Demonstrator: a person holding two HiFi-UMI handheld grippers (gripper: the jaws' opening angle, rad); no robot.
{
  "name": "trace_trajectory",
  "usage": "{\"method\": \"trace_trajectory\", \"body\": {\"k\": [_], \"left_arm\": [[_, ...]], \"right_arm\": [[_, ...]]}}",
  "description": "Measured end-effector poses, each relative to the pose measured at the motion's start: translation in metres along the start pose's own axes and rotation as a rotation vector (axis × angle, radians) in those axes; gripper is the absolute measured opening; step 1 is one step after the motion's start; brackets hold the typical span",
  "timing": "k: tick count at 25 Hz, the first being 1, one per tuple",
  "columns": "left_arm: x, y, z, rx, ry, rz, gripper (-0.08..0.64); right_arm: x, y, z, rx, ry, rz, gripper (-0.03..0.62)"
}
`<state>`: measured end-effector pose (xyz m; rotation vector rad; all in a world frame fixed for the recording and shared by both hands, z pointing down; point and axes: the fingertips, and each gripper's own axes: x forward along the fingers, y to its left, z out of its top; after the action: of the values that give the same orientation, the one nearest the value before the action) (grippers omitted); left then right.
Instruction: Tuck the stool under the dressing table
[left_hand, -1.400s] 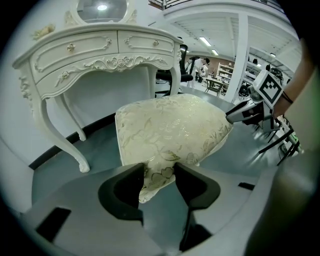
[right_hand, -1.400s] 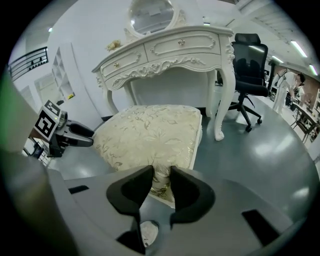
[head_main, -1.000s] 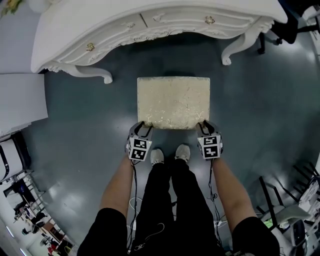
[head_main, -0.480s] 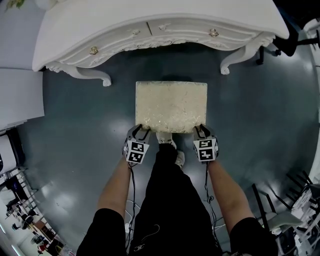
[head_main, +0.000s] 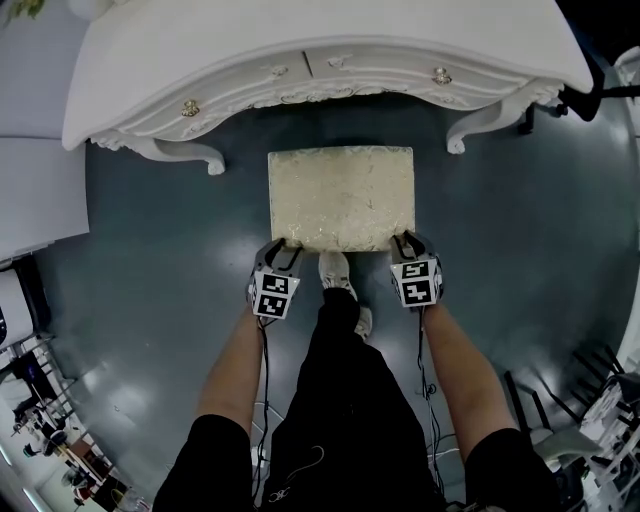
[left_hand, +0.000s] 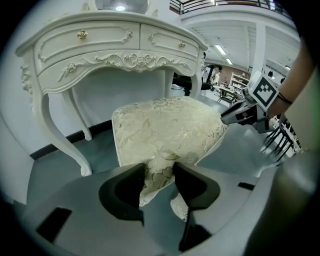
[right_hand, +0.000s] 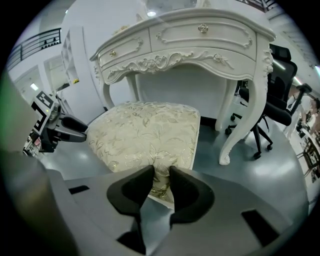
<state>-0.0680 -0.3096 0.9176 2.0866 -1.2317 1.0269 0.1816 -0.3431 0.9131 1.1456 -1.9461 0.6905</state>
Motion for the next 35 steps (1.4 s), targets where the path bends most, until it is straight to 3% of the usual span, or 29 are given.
{"method": "trace_trajectory", "body": {"k": [14, 35], "left_arm": [[0.033, 0.066, 0.055, -0.010, 0.011, 0.018, 0.206], [0.087, 0.165, 0.168, -0.030, -0.125, 0.063, 0.206]], "right_arm": [[0.050, -0.018, 0.083, -0.012, -0.037, -0.035, 0.126], [0.127, -0.059, 0.217, -0.035, -0.098, -0.103, 0.124]]}}
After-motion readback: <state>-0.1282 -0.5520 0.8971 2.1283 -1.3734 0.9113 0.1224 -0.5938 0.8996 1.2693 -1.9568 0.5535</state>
